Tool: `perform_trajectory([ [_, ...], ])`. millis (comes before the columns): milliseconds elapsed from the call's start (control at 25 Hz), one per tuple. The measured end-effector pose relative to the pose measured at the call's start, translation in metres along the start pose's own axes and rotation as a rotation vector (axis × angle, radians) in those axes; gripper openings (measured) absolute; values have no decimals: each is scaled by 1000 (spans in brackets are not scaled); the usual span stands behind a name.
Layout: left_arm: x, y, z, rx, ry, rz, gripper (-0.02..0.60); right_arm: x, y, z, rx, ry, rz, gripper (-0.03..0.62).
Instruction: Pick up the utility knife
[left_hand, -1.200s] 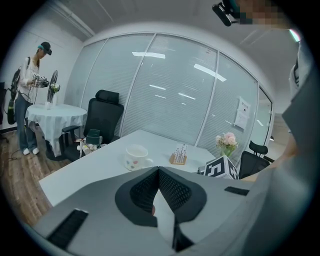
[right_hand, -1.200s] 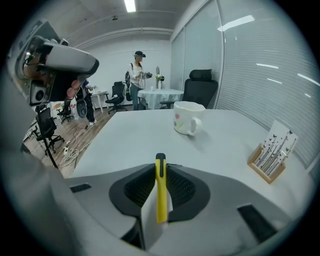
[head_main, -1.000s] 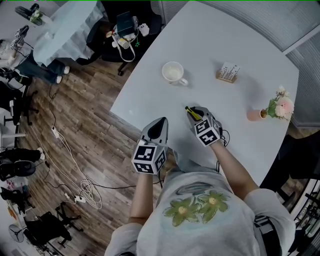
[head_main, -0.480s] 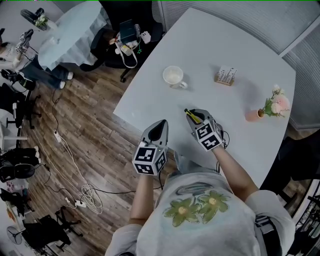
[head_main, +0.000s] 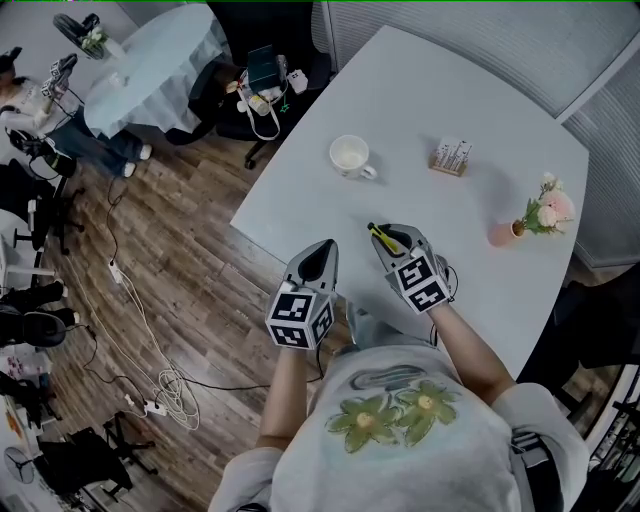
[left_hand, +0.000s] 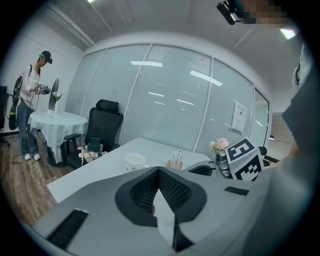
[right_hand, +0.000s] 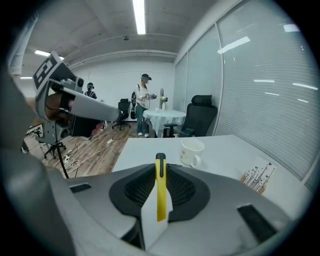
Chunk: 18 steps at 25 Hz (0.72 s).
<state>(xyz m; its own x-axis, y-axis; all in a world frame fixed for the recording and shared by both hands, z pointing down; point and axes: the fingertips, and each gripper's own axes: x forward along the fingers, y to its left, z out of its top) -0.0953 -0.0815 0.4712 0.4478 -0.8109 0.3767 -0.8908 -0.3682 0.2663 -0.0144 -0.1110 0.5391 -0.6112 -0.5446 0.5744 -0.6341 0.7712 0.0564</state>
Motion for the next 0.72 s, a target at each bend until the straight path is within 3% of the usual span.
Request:
perform_trajectory([
  [720, -13, -16, 13, 36, -32, -12, 1, -47, 15, 55, -10, -156, -7, 71],
])
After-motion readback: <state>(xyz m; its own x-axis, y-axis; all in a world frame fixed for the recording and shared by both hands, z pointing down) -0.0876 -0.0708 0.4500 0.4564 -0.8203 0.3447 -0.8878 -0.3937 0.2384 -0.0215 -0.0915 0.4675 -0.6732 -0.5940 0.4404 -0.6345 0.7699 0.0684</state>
